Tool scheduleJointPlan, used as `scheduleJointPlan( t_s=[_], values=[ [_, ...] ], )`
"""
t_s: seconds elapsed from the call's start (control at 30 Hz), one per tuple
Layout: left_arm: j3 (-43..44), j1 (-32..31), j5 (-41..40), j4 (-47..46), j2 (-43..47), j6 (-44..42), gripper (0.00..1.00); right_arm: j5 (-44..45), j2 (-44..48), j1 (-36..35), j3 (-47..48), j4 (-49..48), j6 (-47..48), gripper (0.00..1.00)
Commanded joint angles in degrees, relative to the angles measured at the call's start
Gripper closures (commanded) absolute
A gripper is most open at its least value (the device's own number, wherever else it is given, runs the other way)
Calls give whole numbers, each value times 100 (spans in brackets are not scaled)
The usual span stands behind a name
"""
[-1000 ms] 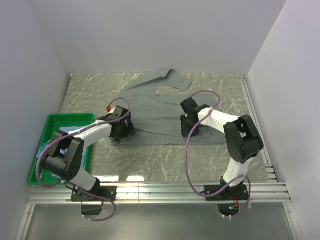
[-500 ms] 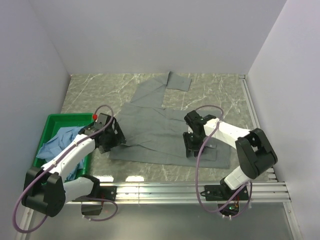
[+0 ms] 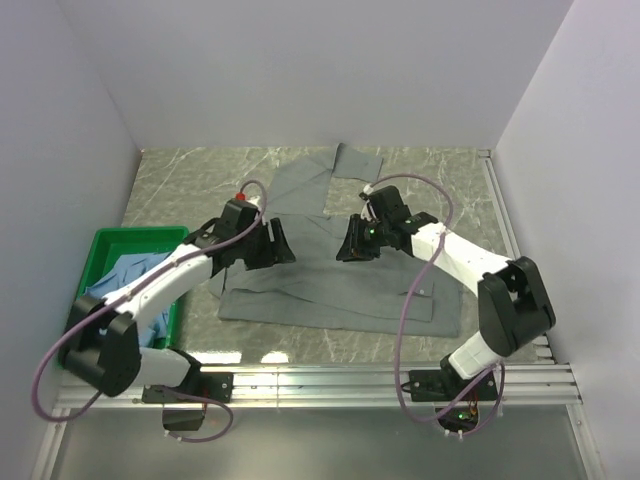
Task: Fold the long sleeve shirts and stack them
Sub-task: Fold the shirt
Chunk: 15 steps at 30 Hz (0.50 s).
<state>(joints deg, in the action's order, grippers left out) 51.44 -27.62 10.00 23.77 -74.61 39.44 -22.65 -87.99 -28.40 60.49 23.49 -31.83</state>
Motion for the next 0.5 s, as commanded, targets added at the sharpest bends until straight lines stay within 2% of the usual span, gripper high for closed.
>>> scheduleJointPlan(
  t_s=[0.0, 0.13, 0.3, 0.47],
  values=[
    [331, -68, 520, -242, -439, -463, 31, -502, -314, 212, -212, -959, -630, 73],
    [306, -130, 705, -311, -966, -832, 36, -512, -631, 414, -537, -1302, -772, 76],
    [244, -174, 986, -84, -1547, -1061, 37, -486, -913, 765, -915, -1557, -824, 77],
    [103, -200, 873, 329, -1961, -1237, 39, -451, -1054, 1135, -1302, -1566, -710, 78]
  ],
)
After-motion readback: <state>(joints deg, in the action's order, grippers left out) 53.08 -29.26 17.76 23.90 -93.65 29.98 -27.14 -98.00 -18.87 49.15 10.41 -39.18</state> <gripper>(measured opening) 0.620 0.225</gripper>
